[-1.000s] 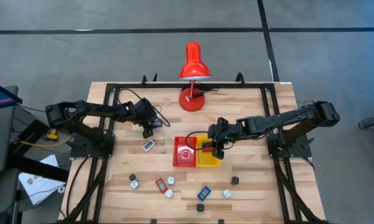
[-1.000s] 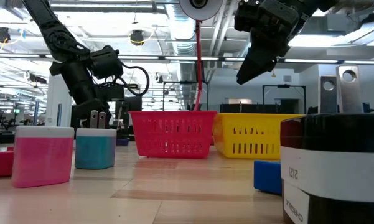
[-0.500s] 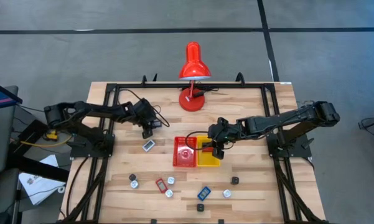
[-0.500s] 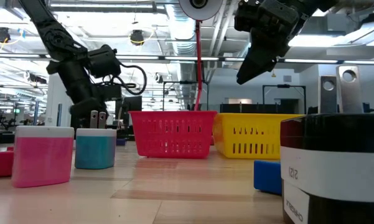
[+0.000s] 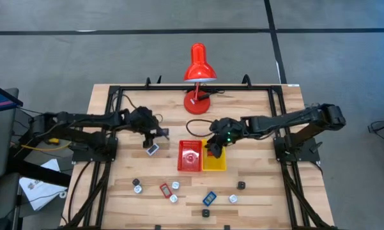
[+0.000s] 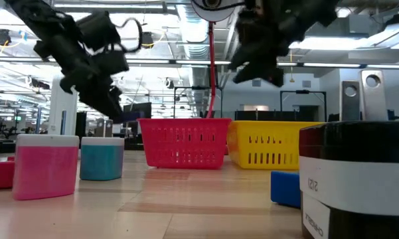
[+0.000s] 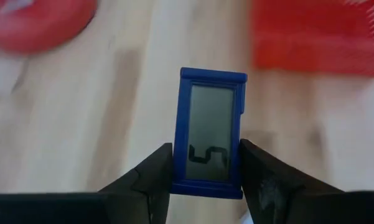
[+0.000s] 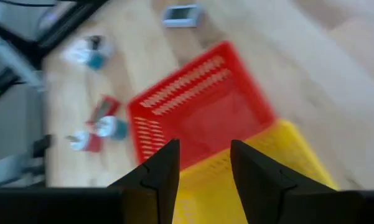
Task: Pick & Place Office items
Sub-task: Put the top blue digital timer into the yellow bin
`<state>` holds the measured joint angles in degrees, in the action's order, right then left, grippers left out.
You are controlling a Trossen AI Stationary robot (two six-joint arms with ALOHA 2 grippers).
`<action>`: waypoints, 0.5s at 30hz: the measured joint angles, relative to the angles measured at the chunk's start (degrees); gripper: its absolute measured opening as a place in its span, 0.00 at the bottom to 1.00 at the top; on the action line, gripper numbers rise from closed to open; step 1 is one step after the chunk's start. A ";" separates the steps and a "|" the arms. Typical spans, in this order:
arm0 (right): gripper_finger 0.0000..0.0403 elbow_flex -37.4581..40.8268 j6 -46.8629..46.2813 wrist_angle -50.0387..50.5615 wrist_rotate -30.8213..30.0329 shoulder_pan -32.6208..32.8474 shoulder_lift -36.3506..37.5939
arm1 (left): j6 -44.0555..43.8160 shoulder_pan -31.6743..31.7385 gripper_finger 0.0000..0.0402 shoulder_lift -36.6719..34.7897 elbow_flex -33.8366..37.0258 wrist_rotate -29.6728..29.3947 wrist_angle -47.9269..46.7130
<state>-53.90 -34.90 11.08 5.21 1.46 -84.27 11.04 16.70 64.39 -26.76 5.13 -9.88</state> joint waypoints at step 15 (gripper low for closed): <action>0.61 -5.69 -3.57 -17.35 23.46 -10.67 -12.91 | -0.82 -22.34 0.40 0.32 -0.13 -12.25 12.66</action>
<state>-59.59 -38.47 -6.27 28.67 -9.22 -97.19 10.22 -5.64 64.71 -26.89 -7.13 2.78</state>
